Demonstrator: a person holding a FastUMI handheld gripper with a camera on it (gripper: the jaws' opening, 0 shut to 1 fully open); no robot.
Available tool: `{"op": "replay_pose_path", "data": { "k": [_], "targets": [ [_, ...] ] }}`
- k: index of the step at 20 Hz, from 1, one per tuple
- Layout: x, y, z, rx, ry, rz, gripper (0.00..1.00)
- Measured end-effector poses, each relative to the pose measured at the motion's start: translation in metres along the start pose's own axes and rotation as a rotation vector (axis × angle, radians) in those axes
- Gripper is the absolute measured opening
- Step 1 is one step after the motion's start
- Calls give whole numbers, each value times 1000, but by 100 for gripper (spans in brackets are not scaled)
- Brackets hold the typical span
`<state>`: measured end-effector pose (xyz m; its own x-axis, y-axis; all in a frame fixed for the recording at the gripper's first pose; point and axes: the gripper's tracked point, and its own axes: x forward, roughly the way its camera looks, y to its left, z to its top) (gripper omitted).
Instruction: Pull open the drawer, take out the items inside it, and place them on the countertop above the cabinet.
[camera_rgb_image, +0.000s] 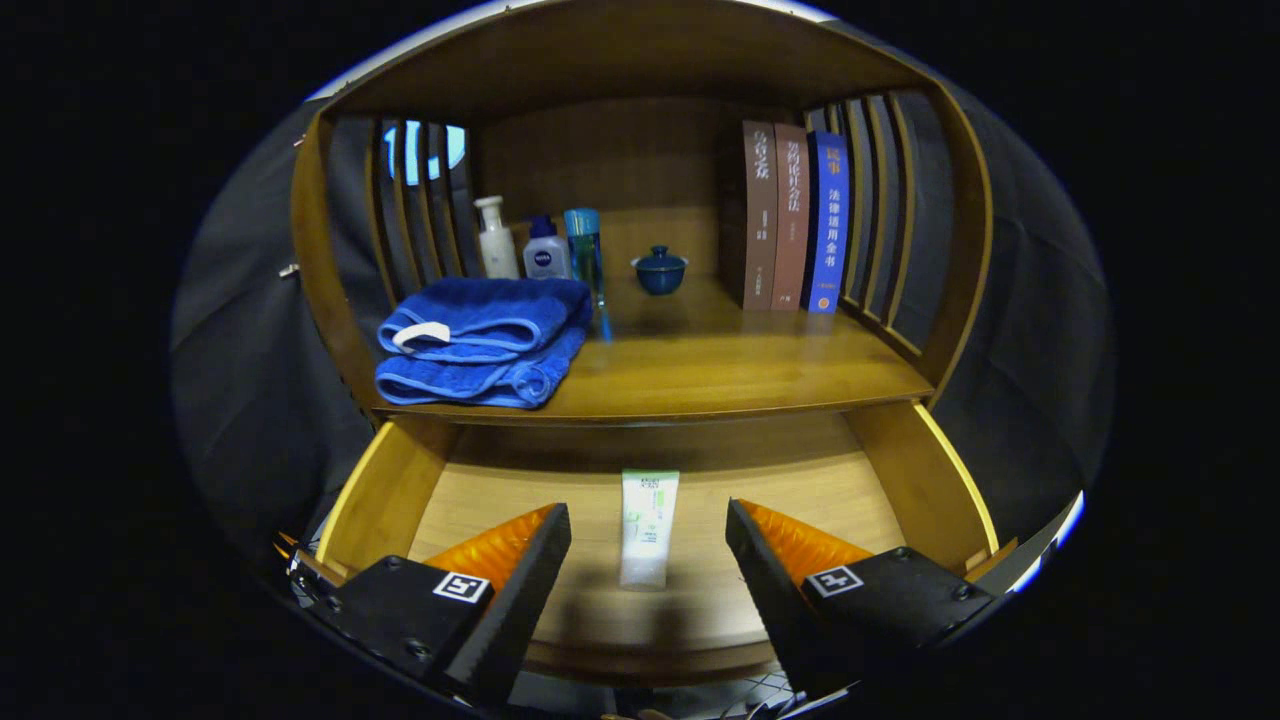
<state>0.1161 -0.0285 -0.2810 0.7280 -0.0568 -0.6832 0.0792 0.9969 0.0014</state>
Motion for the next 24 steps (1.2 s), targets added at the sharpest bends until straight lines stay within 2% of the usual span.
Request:
{"op": "replay_pose_path", "data": {
  "k": [9, 15, 22, 24],
  "targets": [
    [65, -6, -52, 45, 333, -24, 99],
    [74, -7, -85, 48, 509, -27, 97],
    [73, -5, -107, -23, 658, -42, 90],
    [76, -6, -107, -27, 670, -48, 91]
  ]
}}
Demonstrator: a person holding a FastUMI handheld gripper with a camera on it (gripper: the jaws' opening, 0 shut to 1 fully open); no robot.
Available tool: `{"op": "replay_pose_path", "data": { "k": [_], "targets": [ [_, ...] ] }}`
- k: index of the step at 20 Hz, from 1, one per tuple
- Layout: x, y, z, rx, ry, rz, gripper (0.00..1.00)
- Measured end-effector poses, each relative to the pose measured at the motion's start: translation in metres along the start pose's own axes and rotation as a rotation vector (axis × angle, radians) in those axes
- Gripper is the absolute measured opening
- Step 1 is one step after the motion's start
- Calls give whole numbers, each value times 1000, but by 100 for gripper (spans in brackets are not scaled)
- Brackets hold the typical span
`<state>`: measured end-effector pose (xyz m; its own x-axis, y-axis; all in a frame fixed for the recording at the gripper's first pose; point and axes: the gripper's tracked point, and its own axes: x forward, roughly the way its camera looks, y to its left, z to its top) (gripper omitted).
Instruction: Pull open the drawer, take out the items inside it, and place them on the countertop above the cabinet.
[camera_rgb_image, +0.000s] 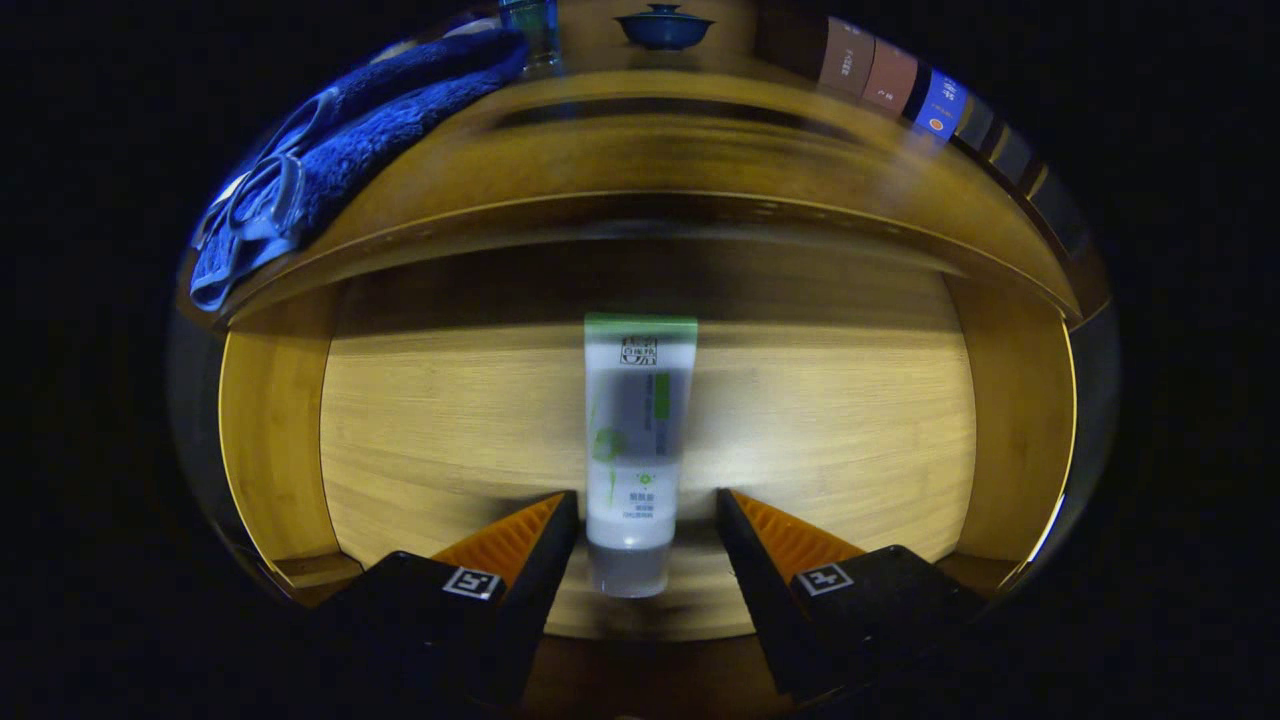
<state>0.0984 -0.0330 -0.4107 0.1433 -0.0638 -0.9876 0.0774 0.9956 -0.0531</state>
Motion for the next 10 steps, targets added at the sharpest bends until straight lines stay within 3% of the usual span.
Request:
{"op": "replay_pose_path", "data": {
  "k": [2, 9, 10],
  "targets": [
    [-1, 1, 4, -16, -6, -1, 91],
    [-4, 6, 2, -47, -29, 21, 45],
    [-4, 6, 1, -53, -28, 26, 45]
  ]
}}
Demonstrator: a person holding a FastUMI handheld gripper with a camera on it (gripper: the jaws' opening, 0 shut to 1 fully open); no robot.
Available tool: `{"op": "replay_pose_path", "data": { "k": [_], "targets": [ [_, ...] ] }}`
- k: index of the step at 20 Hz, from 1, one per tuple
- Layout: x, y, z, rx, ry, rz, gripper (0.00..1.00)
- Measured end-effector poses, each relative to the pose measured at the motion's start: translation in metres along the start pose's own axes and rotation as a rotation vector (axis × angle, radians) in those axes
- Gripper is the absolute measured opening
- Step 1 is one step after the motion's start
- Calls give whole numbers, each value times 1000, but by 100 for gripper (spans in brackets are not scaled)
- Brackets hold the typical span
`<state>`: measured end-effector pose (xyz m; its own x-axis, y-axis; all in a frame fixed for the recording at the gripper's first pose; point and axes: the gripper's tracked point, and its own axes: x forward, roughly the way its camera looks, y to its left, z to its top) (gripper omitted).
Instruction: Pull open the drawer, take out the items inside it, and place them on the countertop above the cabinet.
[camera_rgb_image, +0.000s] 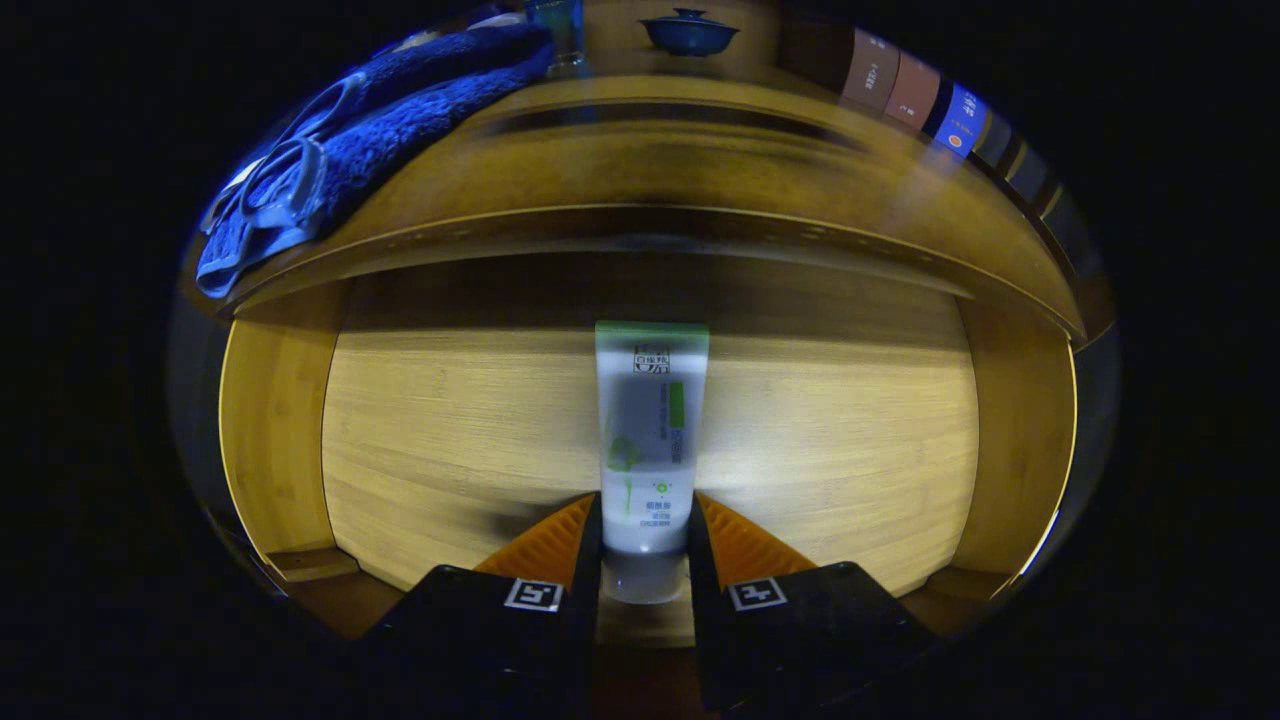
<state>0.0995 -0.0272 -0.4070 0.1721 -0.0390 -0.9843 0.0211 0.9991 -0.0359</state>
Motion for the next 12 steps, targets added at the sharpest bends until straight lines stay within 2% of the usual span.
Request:
{"op": "replay_pose_path", "data": {
  "k": [6, 12],
  "targets": [
    [-9, 0, -4, 32, -14, 45, 45],
    [-52, 1, -9, 31, -123, 62, 45]
  ]
}}
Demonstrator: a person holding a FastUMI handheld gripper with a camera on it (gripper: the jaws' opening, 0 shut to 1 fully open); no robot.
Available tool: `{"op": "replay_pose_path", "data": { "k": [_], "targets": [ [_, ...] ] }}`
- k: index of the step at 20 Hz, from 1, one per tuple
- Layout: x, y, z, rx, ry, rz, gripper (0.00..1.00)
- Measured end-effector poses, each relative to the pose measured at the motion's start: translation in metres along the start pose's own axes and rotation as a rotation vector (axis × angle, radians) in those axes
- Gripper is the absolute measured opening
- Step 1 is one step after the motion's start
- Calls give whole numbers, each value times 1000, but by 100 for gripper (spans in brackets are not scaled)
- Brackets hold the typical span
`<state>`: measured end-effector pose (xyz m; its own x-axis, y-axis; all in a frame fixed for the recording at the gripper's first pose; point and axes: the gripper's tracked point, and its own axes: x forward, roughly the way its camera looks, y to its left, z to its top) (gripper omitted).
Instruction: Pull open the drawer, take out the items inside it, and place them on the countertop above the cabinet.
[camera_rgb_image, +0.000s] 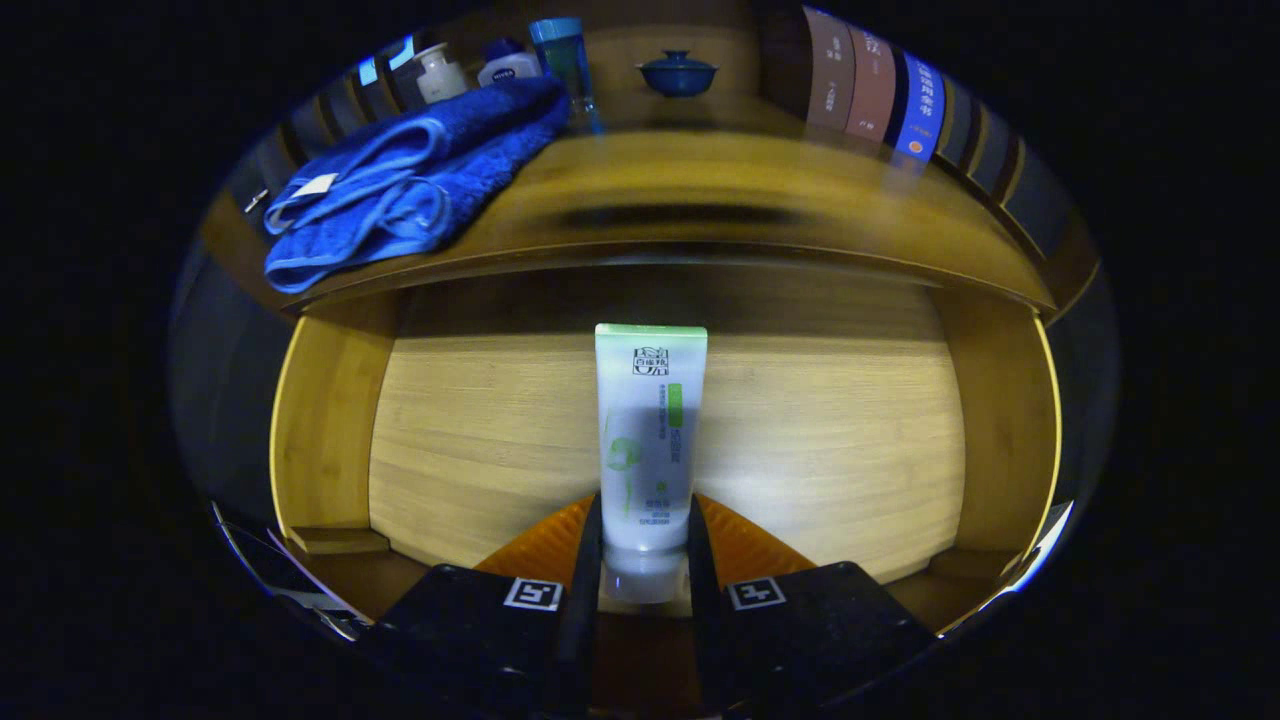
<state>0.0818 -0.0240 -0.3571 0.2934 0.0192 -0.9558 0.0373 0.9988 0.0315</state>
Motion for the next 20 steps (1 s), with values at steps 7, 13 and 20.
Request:
{"op": "replay_pose_path", "data": {
  "k": [7, 13, 20],
  "targets": [
    [-49, 1, 1, -10, -92, 20, 45],
    [-79, -1, 35, -16, -189, 21, 45],
    [-82, 1, 121, -23, -281, 18, 45]
  ]
}}
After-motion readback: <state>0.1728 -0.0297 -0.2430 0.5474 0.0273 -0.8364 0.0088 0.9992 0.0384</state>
